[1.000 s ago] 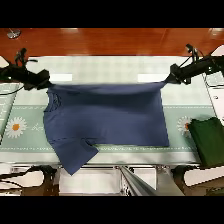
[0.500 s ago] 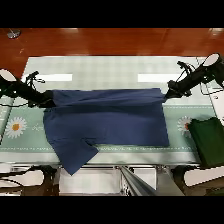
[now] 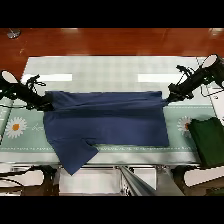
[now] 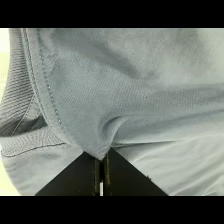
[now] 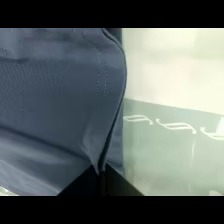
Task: Fold the shirts.
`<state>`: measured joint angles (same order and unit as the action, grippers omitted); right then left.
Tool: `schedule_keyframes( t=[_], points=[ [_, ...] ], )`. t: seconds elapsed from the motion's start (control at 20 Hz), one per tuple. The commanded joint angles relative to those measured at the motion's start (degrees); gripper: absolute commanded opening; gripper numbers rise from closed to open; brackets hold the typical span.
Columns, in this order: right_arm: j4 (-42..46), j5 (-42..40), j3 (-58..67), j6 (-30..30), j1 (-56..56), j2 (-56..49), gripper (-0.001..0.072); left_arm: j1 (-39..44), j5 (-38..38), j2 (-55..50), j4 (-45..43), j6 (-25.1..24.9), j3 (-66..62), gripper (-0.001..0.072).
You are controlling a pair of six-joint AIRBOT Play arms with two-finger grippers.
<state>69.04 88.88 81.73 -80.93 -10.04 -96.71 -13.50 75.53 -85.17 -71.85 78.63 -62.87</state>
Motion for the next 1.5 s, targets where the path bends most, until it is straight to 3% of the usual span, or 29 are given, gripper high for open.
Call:
schedule_keyframes(
  t=[0.0,0.05,0.1,0.3,0.45,0.7,0.95,1.2,1.45],
  points=[
    [-0.02,-0.98,-0.09,-0.46,0.72,-0.04,0.0362,-0.07,0.70,0.02,0.50,0.24,0.04,0.0304],
    [0.00,-1.38,-0.09,-0.50,1.29,-0.04,0.0505,-0.07,1.25,0.09,0.48,0.33,-0.02,0.0720],
    [0.11,-1.44,-0.07,-0.66,1.66,-0.02,0.0643,-0.13,2.34,0.09,-0.37,0.81,-0.44,0.0708],
    [2.75,-1.51,-0.26,-2.25,-0.76,2.62,0.0636,-3.48,6.03,3.45,-2.97,2.05,-0.42,0.0708],
    [1.95,-9.70,-8.48,-2.40,-4.96,12.20,0.0635,-10.36,5.75,9.44,-4.17,3.67,5.86,0.0707],
    [-13.57,-22.71,-33.44,5.77,-7.39,31.95,0.0632,-19.19,4.17,17.64,-0.55,3.63,22.29,0.0707],
    [-20.11,-25.92,-45.11,8.52,-5.81,38.84,0.0631,-16.26,5.14,18.95,0.00,5.05,29.75,0.0707],
    [-21.33,-27.54,-46.27,8.98,-5.84,38.82,0.0631,-9.35,2.58,19.45,7.96,4.96,35.91,0.0706],
    [-22.58,-28.63,-46.21,9.22,-6.01,38.84,0.0631,-4.04,0.55,20.00,8.55,5.60,36.24,0.0706]
  ],
)
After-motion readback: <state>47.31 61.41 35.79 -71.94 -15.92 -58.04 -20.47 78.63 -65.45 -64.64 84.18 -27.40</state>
